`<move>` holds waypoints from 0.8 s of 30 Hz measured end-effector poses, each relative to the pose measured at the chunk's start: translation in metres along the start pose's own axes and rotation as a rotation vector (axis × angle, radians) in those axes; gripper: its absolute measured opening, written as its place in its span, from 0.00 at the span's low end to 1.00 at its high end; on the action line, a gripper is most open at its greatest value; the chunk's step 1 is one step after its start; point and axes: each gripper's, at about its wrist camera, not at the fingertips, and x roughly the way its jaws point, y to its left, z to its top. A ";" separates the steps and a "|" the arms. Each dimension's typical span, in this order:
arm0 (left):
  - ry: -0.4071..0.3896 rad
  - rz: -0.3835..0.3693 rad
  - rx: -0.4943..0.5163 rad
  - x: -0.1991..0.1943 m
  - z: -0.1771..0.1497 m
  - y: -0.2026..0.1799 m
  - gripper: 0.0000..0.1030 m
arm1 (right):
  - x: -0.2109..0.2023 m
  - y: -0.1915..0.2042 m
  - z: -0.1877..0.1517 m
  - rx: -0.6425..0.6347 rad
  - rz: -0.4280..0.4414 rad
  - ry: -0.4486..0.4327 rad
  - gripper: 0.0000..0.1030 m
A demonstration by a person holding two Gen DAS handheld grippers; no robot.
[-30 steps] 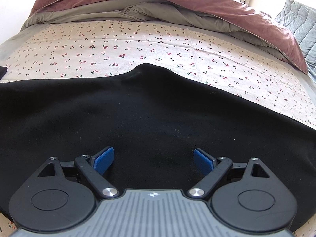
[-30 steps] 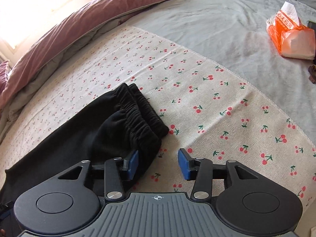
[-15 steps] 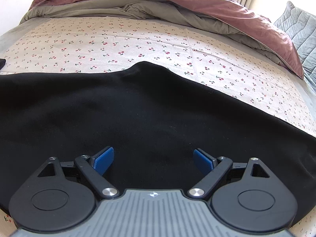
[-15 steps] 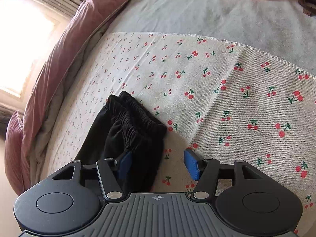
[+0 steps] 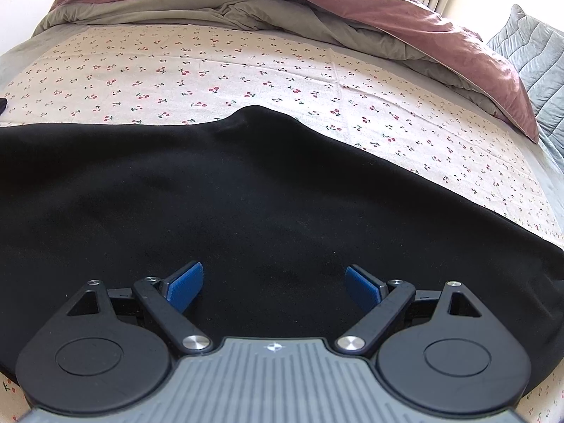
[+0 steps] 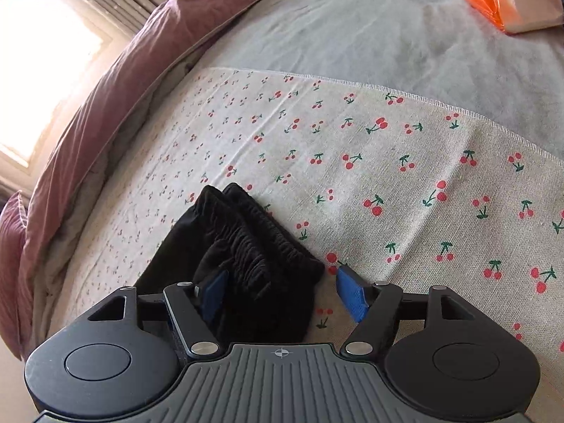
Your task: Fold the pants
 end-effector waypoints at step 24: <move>-0.004 -0.011 0.031 0.001 -0.005 -0.007 0.86 | -0.005 0.037 -0.014 -0.161 -0.092 -0.085 0.27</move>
